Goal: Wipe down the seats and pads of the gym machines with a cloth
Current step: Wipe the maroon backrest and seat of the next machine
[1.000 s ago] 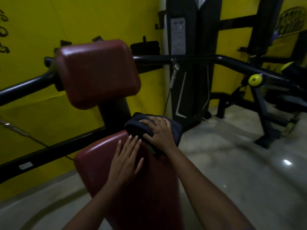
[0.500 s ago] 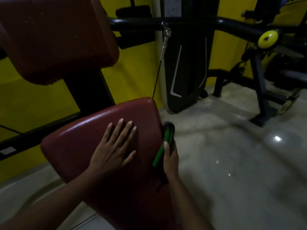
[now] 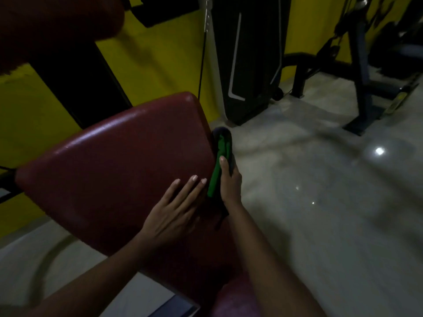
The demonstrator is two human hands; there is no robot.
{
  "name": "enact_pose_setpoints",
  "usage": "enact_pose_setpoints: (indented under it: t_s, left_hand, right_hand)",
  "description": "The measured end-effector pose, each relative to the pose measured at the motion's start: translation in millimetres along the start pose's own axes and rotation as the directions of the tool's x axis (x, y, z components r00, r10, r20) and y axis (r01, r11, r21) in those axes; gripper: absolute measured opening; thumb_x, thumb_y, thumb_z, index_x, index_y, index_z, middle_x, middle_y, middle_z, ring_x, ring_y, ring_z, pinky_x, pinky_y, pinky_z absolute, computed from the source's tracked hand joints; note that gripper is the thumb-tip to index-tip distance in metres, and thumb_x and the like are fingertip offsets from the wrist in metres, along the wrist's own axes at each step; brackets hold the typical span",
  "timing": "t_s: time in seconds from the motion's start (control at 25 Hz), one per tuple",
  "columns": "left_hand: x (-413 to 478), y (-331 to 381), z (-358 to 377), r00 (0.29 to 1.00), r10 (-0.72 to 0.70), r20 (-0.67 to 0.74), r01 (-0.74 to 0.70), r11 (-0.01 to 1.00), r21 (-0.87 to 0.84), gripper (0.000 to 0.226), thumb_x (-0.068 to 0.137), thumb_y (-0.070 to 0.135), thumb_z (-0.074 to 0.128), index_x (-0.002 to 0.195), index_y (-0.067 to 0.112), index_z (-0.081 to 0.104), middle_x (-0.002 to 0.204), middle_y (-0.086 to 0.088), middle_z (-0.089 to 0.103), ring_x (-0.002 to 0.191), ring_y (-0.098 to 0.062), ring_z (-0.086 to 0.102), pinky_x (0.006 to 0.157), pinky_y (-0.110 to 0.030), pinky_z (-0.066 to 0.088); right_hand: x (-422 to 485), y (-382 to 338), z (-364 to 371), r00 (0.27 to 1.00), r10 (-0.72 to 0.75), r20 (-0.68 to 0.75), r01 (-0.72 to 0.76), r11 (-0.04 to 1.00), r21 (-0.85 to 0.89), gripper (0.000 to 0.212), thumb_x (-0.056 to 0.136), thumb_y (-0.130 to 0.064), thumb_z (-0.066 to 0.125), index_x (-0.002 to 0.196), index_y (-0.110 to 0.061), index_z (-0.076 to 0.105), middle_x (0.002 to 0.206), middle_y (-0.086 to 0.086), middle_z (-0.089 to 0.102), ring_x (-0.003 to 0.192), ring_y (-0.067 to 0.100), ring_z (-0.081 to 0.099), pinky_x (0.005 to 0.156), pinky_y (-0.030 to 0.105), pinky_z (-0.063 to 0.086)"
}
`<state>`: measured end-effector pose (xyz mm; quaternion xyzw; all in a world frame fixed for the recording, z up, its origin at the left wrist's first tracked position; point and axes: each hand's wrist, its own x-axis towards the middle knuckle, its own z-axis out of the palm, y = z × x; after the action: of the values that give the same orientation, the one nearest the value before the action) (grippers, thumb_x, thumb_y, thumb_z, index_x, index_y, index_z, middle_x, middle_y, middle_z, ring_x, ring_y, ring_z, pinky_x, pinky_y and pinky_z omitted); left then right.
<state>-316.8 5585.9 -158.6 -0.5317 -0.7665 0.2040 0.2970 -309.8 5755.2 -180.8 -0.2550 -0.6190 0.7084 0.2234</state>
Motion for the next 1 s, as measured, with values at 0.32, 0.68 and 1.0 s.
enact_pose_setpoints:
  t_s: [0.32,0.68,1.0]
  left_hand:
    - [-2.6,11.3,13.4,1.0,-0.002,-0.006,0.003,0.987,0.159,0.06,0.092,0.038,0.038,0.146,0.013,0.03,0.155,-0.008,0.022,0.142,-0.026,0.02,0.115,-0.047,0.013]
    - [-16.9,70.5,41.4,0.997,-0.013,0.075,0.012,1.0,0.013,0.066,0.085,0.035,0.042,0.145,0.009,0.032,0.154,-0.007,0.02,0.144,-0.025,0.012,0.117,-0.047,0.001]
    - [-35.0,110.5,70.5,0.99,-0.017,0.137,0.022,0.999,-0.036,0.064,0.085,0.033,0.04,0.145,0.011,0.032,0.155,-0.005,0.02,0.144,-0.024,0.008,0.118,-0.044,-0.005]
  right_hand:
    - [-48.7,174.7,-37.9,0.955,0.28,-0.101,-0.286,0.957,-0.052,0.035,0.099,-0.022,0.039,0.13,-0.008,0.046,0.127,0.015,0.054,0.12,0.03,0.05,0.085,0.021,0.033]
    - [-24.9,132.1,-29.6,0.998,0.06,0.033,-0.059,0.997,-0.049,0.067,0.083,-0.054,0.036,0.135,-0.011,0.043,0.128,0.001,0.051,0.116,0.013,0.048,0.096,0.028,0.038]
    - [-46.5,246.0,-69.8,0.904,0.426,0.041,-0.401,0.875,-0.272,0.045,0.101,-0.034,0.029,0.134,-0.007,0.044,0.127,0.016,0.053,0.116,0.029,0.052,0.088,0.027,0.038]
